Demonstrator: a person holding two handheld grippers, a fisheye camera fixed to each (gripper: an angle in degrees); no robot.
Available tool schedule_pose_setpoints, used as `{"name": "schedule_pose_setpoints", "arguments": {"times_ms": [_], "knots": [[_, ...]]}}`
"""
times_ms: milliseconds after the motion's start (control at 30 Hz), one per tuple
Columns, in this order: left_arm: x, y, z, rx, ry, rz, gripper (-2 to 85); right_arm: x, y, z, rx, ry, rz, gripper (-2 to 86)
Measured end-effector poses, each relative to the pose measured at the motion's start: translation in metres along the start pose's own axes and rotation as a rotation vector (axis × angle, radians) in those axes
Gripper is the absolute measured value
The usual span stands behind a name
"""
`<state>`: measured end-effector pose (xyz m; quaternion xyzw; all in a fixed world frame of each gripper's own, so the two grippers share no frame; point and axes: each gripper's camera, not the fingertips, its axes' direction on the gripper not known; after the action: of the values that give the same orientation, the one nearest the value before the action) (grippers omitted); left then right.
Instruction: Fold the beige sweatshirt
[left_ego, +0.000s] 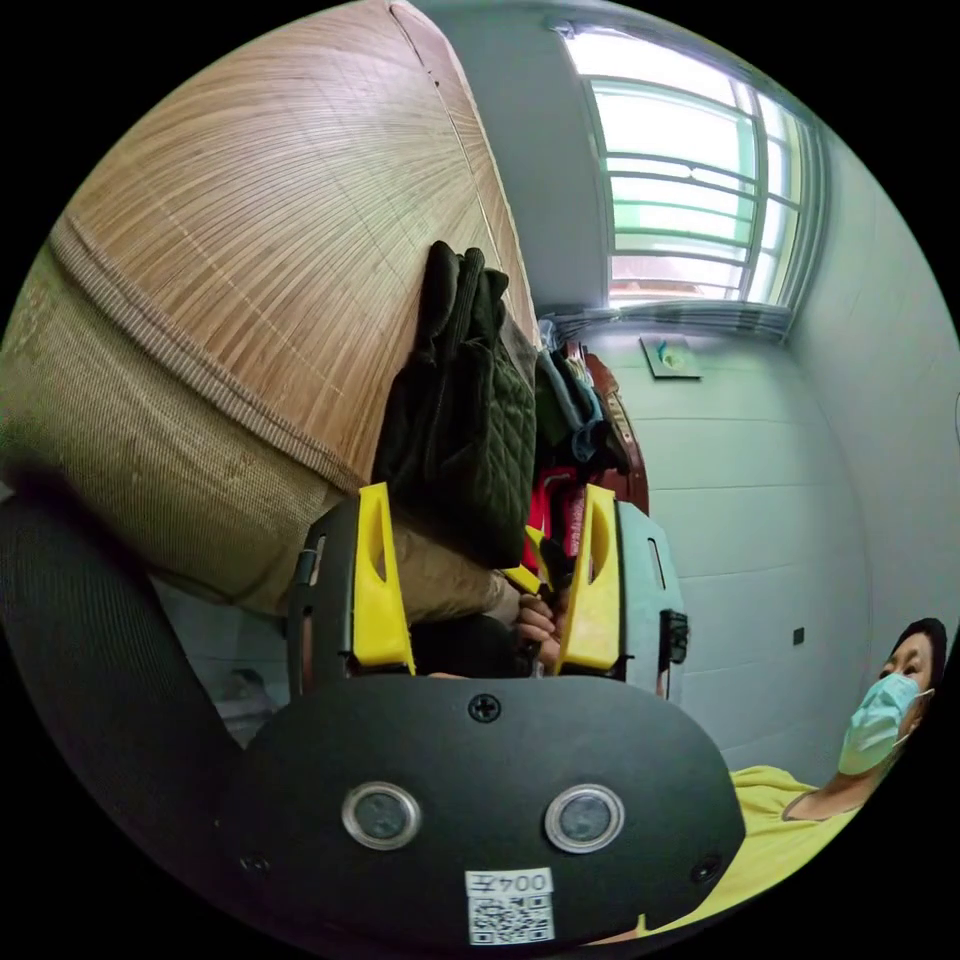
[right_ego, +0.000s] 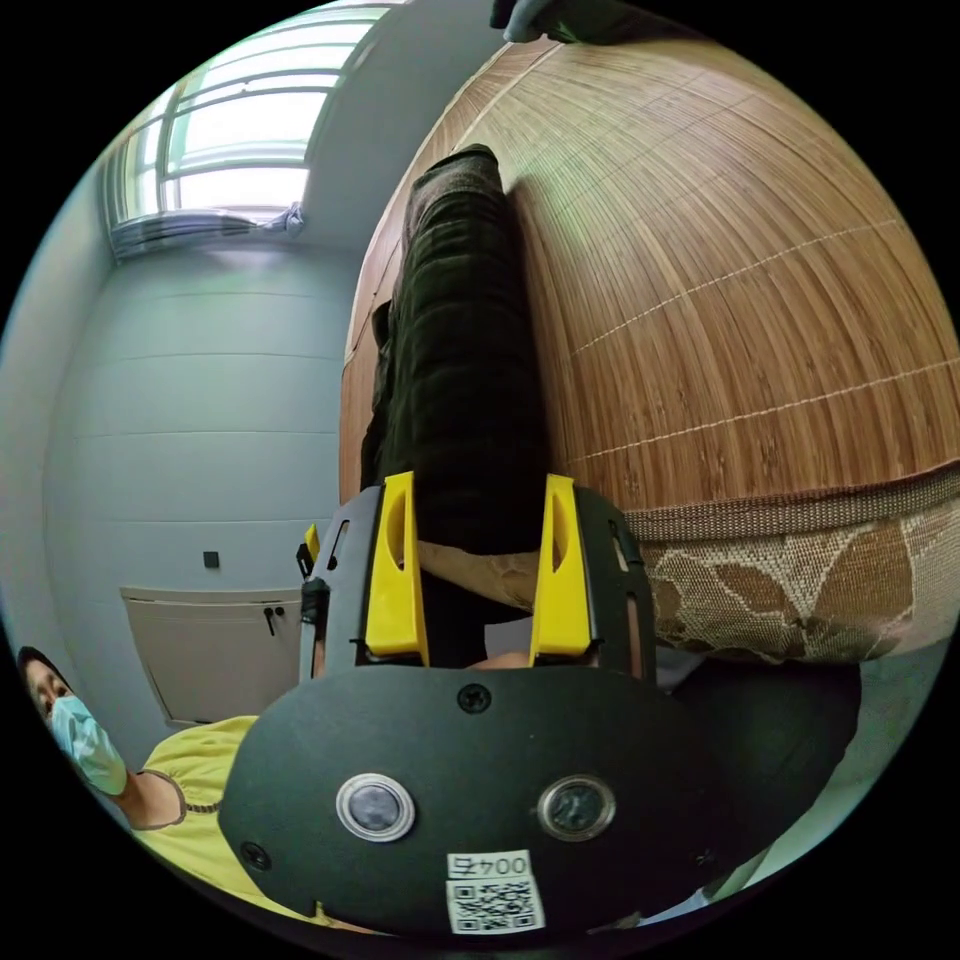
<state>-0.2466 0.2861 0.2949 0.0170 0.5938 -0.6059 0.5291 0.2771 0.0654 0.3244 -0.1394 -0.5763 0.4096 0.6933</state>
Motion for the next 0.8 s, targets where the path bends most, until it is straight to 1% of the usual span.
{"name": "schedule_pose_setpoints", "arguments": {"times_ms": [100,167,467,633,700,733,767,800], "knots": [[-0.002,-0.001,-0.001,-0.019,0.058,-0.035,25.6,-0.004,0.0,-0.006,0.018,-0.004,0.006,12.9],[-0.003,-0.001,0.003,-0.024,0.095,-0.059,26.3,-0.016,0.004,-0.01,0.04,-0.045,0.016,10.9],[-0.012,-0.011,0.046,-0.081,0.158,-0.13,29.1,-0.058,0.024,-0.003,0.031,-0.107,0.038,9.3],[-0.013,-0.023,0.066,-0.113,0.158,-0.138,30.7,-0.06,0.049,0.004,0.022,-0.125,0.037,9.0],[-0.016,-0.026,0.076,-0.137,0.138,-0.137,29.4,-0.058,0.06,0.011,0.001,-0.123,0.026,9.0],[-0.019,-0.028,0.079,-0.155,0.117,-0.144,24.5,-0.054,0.066,0.016,-0.024,-0.12,0.007,9.2],[-0.023,-0.03,0.08,-0.175,0.107,-0.163,16.1,-0.048,0.07,0.02,-0.046,-0.131,-0.01,9.6],[-0.025,-0.031,0.081,-0.186,0.125,-0.17,15.0,-0.043,0.071,0.022,-0.057,-0.143,-0.015,10.0]]}}
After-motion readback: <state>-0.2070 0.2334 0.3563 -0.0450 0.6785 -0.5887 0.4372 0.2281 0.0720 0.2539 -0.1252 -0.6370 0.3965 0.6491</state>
